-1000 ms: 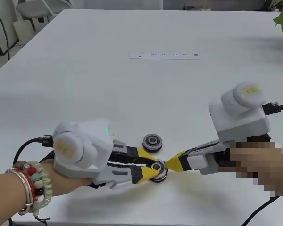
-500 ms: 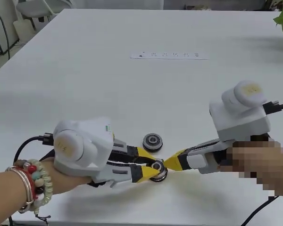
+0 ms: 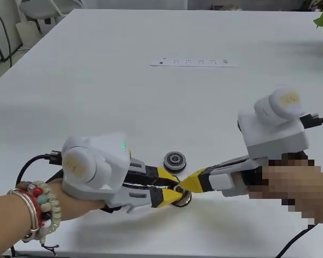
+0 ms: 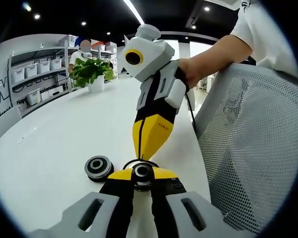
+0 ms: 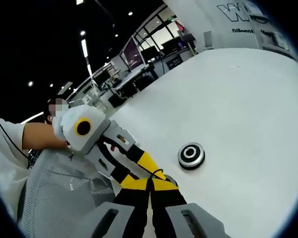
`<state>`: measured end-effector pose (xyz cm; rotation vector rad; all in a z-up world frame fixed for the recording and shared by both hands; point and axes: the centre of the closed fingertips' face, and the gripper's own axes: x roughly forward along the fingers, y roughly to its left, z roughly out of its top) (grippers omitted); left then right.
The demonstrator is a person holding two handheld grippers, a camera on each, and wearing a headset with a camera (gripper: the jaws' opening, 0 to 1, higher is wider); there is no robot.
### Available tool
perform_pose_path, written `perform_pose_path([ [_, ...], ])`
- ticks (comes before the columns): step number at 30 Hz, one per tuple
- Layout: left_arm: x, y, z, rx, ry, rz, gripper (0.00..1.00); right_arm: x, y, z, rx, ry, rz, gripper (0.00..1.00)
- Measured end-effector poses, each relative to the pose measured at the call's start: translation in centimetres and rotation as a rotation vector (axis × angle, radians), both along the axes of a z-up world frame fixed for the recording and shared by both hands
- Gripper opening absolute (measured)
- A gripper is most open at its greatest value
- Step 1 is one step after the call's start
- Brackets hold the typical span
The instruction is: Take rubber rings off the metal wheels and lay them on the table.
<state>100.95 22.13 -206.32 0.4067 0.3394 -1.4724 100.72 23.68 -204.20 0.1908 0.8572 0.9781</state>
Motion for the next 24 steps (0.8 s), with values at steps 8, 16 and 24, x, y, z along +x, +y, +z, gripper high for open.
perform_pose_path([
  [8,0.0,0.0,0.1,-0.010,0.035,0.027,0.08,0.0,-0.9,-1.9,-0.108,0.001,-0.007,0.00],
  [16,-0.1,0.0,0.1,0.008,0.082,0.030,0.11,0.3,-1.0,-1.9,-0.121,0.017,-0.044,0.00],
  [24,-0.2,0.1,1.0,0.002,0.093,0.019,0.17,0.6,-1.6,-1.6,-0.113,0.014,-0.074,0.00],
])
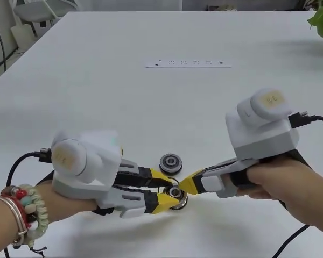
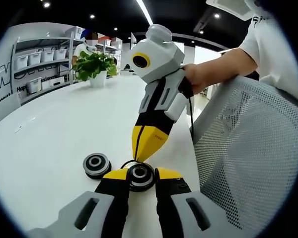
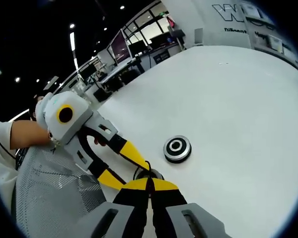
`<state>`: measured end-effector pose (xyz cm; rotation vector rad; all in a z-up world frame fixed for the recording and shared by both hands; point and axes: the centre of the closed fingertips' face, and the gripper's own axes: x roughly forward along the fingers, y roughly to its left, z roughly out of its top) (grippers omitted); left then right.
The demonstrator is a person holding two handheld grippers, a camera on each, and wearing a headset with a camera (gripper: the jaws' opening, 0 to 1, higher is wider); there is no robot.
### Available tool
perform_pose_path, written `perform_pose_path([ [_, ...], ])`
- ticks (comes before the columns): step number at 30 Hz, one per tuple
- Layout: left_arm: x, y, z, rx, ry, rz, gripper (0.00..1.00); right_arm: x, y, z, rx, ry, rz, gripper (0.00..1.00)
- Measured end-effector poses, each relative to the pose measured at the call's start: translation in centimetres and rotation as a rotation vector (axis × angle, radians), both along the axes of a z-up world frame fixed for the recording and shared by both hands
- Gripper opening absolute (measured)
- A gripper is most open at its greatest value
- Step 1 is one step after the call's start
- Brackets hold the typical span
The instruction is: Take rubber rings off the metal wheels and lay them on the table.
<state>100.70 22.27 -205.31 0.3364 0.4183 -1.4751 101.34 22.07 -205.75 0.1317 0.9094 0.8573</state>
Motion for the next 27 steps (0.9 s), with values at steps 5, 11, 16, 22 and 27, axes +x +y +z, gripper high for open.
perform_pose_path([
  [5,-0.1,0.0,0.9,-0.019,-0.006,-0.005,0.22,0.1,-0.2,0.4,0.004,-0.011,-0.012,0.00],
  [11,-0.3,-0.1,2.5,-0.062,-0.024,-0.009,0.37,0.3,-0.7,0.7,0.014,-0.012,-0.038,0.00],
  [16,-1.1,-0.3,3.6,-0.075,-0.028,-0.035,0.48,0.6,-1.1,1.1,0.026,-0.022,-0.055,0.00],
  [22,-1.3,-0.3,4.6,-0.045,-0.084,-0.061,0.68,0.7,-1.5,1.5,0.030,-0.033,-0.069,0.00],
  [27,-1.1,0.0,6.0,-0.056,-0.094,-0.061,0.78,0.8,-1.9,1.5,-0.006,-0.055,-0.063,0.00],
])
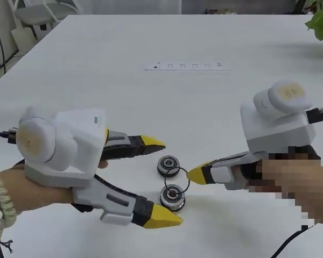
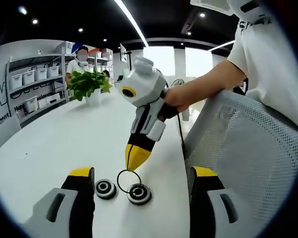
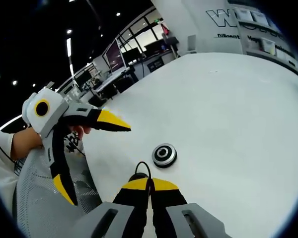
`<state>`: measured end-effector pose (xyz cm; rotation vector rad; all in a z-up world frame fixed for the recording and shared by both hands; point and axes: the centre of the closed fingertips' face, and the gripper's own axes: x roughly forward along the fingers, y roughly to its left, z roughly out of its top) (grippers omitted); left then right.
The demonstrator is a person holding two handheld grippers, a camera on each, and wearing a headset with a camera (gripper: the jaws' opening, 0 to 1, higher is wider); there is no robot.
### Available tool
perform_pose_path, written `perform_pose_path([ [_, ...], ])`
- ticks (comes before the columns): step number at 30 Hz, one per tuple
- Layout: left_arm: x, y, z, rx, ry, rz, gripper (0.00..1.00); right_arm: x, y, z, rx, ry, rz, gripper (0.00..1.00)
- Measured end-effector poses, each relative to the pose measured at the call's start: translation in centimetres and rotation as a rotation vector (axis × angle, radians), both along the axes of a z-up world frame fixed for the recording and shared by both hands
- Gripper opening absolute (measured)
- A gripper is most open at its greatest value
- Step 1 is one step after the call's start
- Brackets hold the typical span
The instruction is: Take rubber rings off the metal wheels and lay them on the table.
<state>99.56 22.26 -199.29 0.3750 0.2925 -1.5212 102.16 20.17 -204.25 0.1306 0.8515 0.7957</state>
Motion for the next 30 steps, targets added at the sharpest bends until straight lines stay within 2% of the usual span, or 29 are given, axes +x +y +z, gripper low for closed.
perform_pose_path([
  [3,0.8,0.6,1.5,-0.004,-0.043,0.025,0.82,0.0,0.0,0.1,-0.002,-0.005,0.003,0.00],
  [6,1.2,1.1,3.7,-0.060,-0.042,0.054,0.90,0.1,0.1,0.3,-0.001,-0.012,0.004,0.00],
  [10,1.6,2.5,5.2,-0.073,-0.074,0.089,0.93,0.1,0.0,0.2,-0.012,-0.018,0.011,0.00],
  [12,1.7,3.3,5.7,-0.080,-0.074,0.106,0.94,0.1,0.0,0.2,-0.014,-0.020,0.013,0.00],
  [15,1.5,4.3,6.0,-0.076,-0.072,0.126,0.97,0.1,0.1,0.3,-0.014,-0.023,0.016,0.00],
  [19,1.0,5.8,6.0,-0.050,-0.077,0.141,0.99,0.1,0.2,0.5,-0.014,-0.029,0.019,0.00],
  [26,0.4,8.3,5.4,-0.033,-0.057,0.192,0.99,0.2,0.4,1.1,-0.006,-0.047,0.020,0.00],
  [30,0.1,9.5,4.7,-0.037,-0.031,0.244,0.99,0.1,0.6,1.1,-0.007,-0.051,0.029,0.00],
])
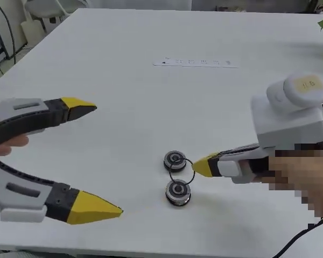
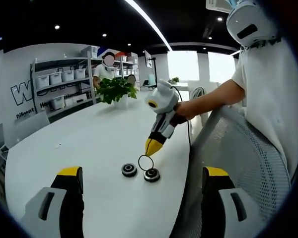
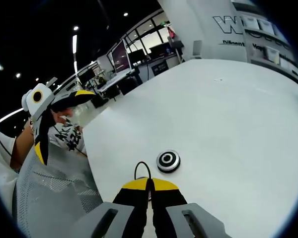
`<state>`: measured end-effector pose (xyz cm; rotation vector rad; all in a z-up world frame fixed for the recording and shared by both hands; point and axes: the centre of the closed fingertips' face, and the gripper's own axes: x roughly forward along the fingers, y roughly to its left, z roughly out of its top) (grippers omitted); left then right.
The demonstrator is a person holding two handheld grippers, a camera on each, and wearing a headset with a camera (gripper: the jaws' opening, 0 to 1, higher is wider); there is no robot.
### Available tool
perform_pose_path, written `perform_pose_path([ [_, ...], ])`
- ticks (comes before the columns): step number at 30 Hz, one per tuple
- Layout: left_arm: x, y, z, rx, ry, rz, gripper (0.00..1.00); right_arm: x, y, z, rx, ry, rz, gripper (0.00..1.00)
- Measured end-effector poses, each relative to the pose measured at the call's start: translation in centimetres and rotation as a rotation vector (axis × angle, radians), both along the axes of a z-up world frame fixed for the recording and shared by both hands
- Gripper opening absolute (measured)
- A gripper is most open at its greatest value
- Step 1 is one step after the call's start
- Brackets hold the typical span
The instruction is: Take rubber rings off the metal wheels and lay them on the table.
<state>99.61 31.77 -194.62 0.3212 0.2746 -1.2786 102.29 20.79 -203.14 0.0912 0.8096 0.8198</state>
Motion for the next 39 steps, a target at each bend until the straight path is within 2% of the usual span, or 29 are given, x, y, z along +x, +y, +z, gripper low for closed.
perform_pose_path([
  [6,-1.0,1.5,-1.5,0.019,0.029,0.056,0.99,0.1,0.2,0.5,0.011,-0.013,0.000,0.00],
  [8,-1.1,1.8,-1.7,0.017,0.030,0.069,0.99,0.1,0.3,0.6,0.013,-0.018,0.001,0.00],
  [11,-1.3,2.4,-2.1,0.009,0.048,0.091,0.99,0.1,0.5,0.8,0.017,-0.025,0.004,0.00],
  [14,-1.6,2.8,-2.7,0.021,0.063,0.105,0.99,0.0,0.7,1.1,0.019,-0.032,0.010,0.00],
  [18,-2.0,2.8,-3.1,0.022,0.081,0.110,0.99,-0.1,1.3,1.5,0.024,-0.046,0.023,0.00],
  [25,-2.0,2.6,-3.4,0.011,0.100,0.128,0.99,-0.1,2.4,2.1,0.028,-0.078,0.047,0.00],
  [27,-2.1,2.8,-3.7,0.026,0.110,0.132,0.99,-0.1,2.9,2.4,0.028,-0.102,0.058,0.00],
  [30,-2.0,3.0,-4.3,0.063,0.105,0.137,0.99,-0.1,3.6,2.7,0.029,-0.131,0.074,0.00],
  [34,-2.2,3.1,-4.6,0.074,0.114,0.131,0.99,-0.3,4.7,2.6,0.029,-0.145,0.100,0.00],
  [39,-2.0,3.2,-4.5,0.068,0.112,0.142,0.99,-0.6,5.9,2.0,0.017,-0.171,0.137,0.00],
])
